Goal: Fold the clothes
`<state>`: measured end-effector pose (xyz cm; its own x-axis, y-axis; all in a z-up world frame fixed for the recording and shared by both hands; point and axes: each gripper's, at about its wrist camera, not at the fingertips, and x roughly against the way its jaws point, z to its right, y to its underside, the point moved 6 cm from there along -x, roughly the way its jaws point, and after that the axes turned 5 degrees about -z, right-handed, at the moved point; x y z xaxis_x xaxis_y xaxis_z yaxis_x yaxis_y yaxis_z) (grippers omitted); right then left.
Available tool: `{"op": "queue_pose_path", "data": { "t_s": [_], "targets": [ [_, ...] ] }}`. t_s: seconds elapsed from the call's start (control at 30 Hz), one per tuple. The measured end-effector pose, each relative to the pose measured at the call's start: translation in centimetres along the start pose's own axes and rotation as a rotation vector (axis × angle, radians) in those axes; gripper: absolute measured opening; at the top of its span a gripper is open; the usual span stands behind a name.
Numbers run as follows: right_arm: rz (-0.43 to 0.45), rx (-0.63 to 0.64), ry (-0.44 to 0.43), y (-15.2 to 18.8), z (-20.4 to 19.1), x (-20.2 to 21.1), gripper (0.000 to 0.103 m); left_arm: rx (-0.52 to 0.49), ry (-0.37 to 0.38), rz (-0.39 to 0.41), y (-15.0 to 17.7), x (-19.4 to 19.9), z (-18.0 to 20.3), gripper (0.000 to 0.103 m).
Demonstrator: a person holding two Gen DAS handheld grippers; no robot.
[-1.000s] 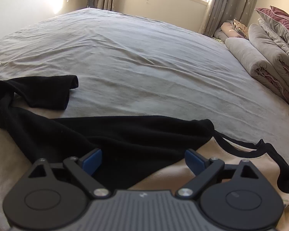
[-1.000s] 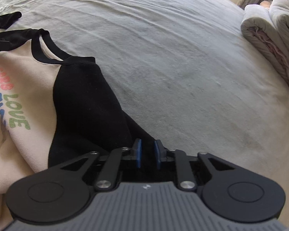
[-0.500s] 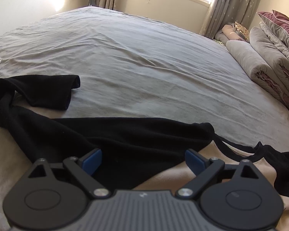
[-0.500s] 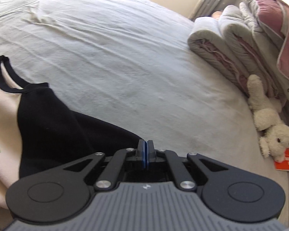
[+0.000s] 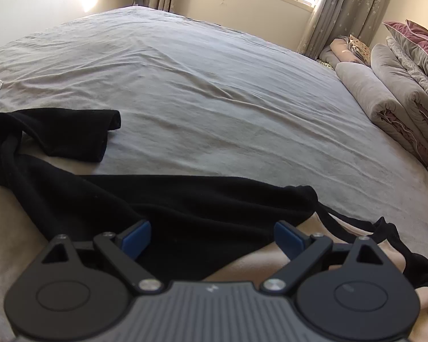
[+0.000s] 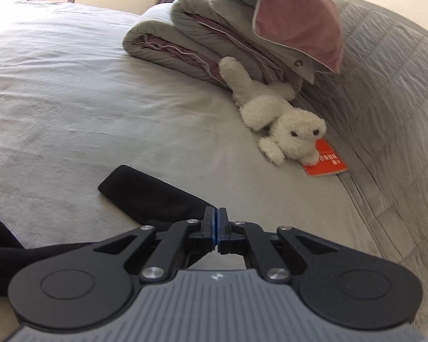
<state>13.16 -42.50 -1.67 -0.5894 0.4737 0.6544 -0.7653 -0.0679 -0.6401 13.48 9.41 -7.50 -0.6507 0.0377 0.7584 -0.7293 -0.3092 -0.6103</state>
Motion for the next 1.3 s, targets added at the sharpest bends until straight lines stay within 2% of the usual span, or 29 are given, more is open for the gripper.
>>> {"op": "queue_pose_path", "data": {
  "t_s": [0.17,0.47,0.67,0.73,0.77,0.83,0.9,1.0,1.1,1.3],
  "targets": [
    [-0.045,-0.116,-0.036,3.5,2.4,1.2,0.002,-0.004,0.014,-0.015,-0.3,0.0,-0.3,0.094],
    [-0.153,-0.146,-0.071,10.6,2.3,1.2,0.002,-0.031,0.072,-0.054,-1.0,-0.2,-1.2,0.094],
    [-0.187,-0.17,-0.078,10.8,2.5,1.8,0.003,-0.065,0.099,-0.062,-1.3,0.0,-1.2,0.093],
    [-0.165,-0.181,-0.095,10.1,2.7,2.8,0.016,-0.073,0.11,-0.044,-1.7,0.2,-0.8,0.093],
    [-0.148,-0.186,-0.104,9.7,2.8,3.3,0.02,-0.082,0.118,-0.034,-1.8,0.2,-0.6,0.092],
    [-0.105,-0.18,-0.127,8.7,2.6,4.4,0.041,-0.133,0.126,-0.022,-2.3,0.0,-0.1,0.092],
    [-0.063,-0.159,-0.151,7.5,2.0,5.4,0.042,-0.202,0.13,-0.018,-2.7,-0.2,0.4,0.092],
    [0.002,-0.114,-0.235,5.3,0.2,6.2,0.042,-0.335,0.112,-0.016,-3.3,-0.8,0.8,0.09],
    [0.038,-0.059,-0.411,3.2,-3.1,6.4,0.042,-0.453,0.105,-0.024,-4.2,-1.7,1.0,0.087],
    [0.102,0.123,-0.691,-0.2,-11.2,6.4,0.042,-0.567,0.24,-0.114,-5.1,-3.6,1.5,0.078]
  ]
}}
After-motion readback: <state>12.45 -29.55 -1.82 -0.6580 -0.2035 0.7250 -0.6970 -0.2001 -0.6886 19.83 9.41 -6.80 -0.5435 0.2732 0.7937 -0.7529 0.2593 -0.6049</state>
